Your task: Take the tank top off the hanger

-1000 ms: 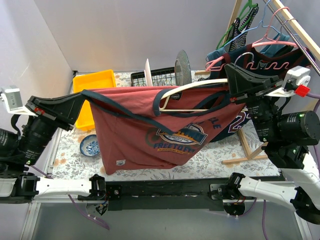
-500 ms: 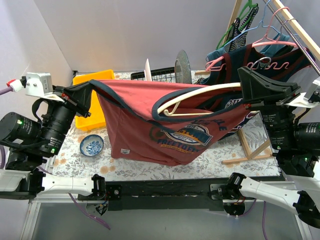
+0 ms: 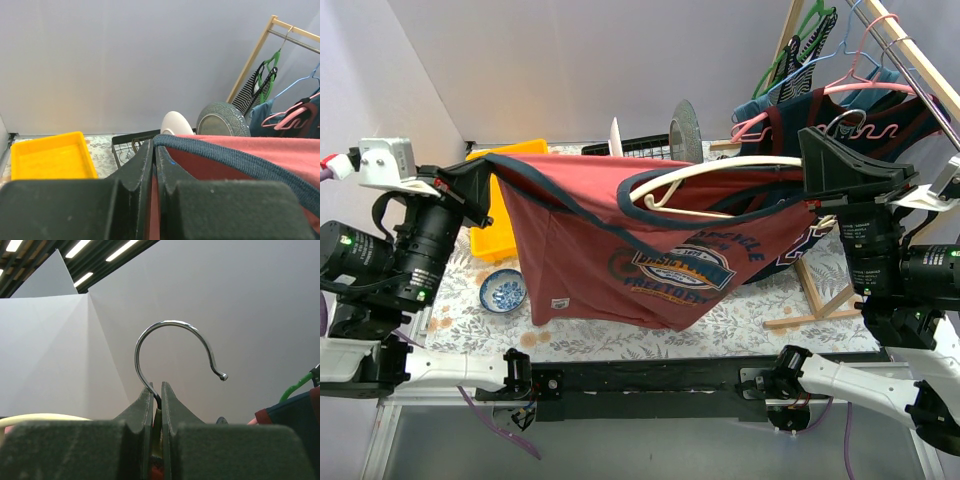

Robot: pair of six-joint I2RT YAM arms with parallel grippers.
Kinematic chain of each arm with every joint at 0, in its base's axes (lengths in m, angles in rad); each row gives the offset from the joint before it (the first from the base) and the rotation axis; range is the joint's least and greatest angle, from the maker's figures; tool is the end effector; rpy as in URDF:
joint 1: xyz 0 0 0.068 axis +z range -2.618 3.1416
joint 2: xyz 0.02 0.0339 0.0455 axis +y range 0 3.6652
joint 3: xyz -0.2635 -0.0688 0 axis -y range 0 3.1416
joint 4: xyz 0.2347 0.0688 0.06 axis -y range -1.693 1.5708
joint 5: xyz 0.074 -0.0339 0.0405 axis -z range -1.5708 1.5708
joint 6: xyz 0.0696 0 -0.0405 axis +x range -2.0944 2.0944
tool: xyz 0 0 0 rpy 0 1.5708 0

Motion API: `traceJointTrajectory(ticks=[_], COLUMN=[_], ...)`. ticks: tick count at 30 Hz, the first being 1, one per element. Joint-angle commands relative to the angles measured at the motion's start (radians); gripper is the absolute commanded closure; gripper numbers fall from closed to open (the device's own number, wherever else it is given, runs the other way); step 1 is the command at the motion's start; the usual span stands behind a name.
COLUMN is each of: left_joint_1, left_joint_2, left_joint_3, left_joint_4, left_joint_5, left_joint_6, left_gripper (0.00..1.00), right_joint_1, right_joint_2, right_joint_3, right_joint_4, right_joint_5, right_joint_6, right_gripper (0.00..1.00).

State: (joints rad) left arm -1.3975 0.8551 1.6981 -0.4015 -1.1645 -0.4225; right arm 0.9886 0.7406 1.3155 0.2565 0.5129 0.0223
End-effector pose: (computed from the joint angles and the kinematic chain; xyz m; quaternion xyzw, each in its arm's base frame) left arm 0.0716 -0.0384 0.5709 -0.2011 0.6125 -0.3765 0.6654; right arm 0.0728 0.0485 0.5688 0.0471 0.4194 0.3565 0.8335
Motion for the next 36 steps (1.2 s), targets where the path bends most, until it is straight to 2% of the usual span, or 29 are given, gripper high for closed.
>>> traceJointTrajectory(ticks=[1,3,5,16,22,25,29,33,36], left_joint_1=[0.003,0.003,0.003,0.003,0.003,0.003,0.003,0.003,0.003], left_joint_2=[0.010,-0.005,-0.025,-0.030,-0.018,-0.010,0.027,0.062,0.076], left_joint_3=[0.003,-0.040,-0.048,-0.011,-0.009,-0.038,-0.066,-0.130,-0.190], left_joint_4=[0.036,0.110,0.150,0.124,0.127,0.125,0.067,0.059,0.059], left_joint_5=[-0.063,-0.096,-0.125,-0.162,-0.129,-0.084,0.009,0.133,0.238], left_joint_6=[0.057,0.092,0.132,0.151,0.140,0.117,0.030,-0.093,-0.142], left_gripper=[1.00,1.00,1.00,1.00,1.00,1.00,1.00,1.00,1.00], right_joint_1=[-0.004,-0.004,-0.004,-0.005,-0.004,-0.004,-0.004,-0.004,-0.004], right_joint_2=[-0.011,0.003,-0.012,-0.015,-0.026,-0.012,0.017,0.046,0.088], right_joint_3=[0.027,0.054,0.024,0.025,0.007,0.011,0.042,0.050,0.086], right_joint_4=[0.147,0.113,0.167,0.156,0.197,0.210,0.192,0.205,0.184], right_joint_5=[0.090,0.128,0.145,0.153,0.132,0.067,-0.004,-0.077,-0.109], right_joint_6=[0.016,0.039,0.030,0.038,0.048,0.096,0.244,0.442,0.494], right_gripper=[0.99,0.99,0.99,0.99,0.99,0.99,0.99,0.99,0.99])
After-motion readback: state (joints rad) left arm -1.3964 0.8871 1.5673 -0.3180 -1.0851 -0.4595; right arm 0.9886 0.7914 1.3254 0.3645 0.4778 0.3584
